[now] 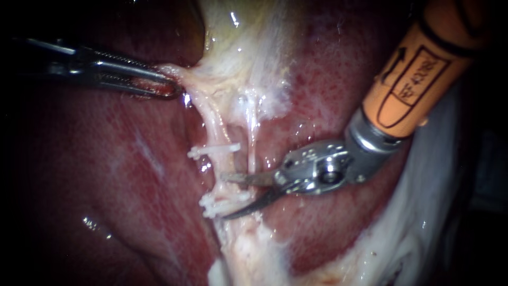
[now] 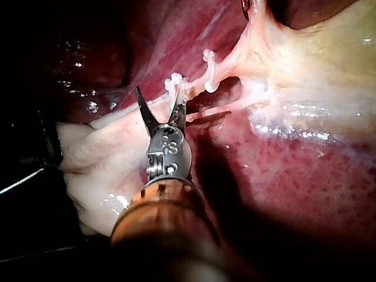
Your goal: Go to the cutting position left tube
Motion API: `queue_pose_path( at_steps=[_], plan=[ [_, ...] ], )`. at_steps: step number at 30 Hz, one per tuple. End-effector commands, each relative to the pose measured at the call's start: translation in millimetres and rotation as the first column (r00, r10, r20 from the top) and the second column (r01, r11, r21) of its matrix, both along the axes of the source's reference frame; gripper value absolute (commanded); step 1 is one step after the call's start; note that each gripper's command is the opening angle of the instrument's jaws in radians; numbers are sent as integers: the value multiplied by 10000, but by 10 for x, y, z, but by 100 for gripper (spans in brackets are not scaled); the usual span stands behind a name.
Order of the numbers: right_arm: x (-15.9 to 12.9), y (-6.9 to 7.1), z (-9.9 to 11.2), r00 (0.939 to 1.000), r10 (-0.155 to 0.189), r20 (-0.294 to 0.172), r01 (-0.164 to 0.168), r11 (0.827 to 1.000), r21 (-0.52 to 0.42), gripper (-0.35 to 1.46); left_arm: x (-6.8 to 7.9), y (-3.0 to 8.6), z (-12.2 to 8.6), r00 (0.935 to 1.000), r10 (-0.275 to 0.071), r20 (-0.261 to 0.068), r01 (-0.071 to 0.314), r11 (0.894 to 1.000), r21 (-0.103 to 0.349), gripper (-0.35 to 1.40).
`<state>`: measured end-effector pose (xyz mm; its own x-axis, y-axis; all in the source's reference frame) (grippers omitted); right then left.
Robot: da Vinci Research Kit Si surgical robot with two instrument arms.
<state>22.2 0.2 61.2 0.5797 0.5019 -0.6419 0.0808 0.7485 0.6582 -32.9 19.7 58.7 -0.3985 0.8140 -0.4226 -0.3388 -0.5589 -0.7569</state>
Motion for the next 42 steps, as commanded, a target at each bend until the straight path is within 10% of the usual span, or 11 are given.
queue_pose_path(
  at_steps=[1, 18, 30, 42],
  plan=[
    [-5, 2, 0, 10000, 13, 4, -13, 10000, 11, 120, 0, 0, 0, 10000, 7, 7, -7, 10000, 0, -35],
    [-14, 14, 32, 9996, 167, -212, -159, 9991, 392, 122, 0, 0, 0, 10000, 7, 7, -7, 10000, 1, -35],
    [-6, 1, 86, 9997, -221, -44, 225, 9920, 1238, 123, 0, 0, 0, 10000, 8, 7, -8, 10000, 0, -35],
    [6, 0, 89, 9973, -591, -438, 651, 9865, 1502, 123, 0, 0, 1, 10000, 8, 8, -8, 10000, 0, -35]
  ],
)
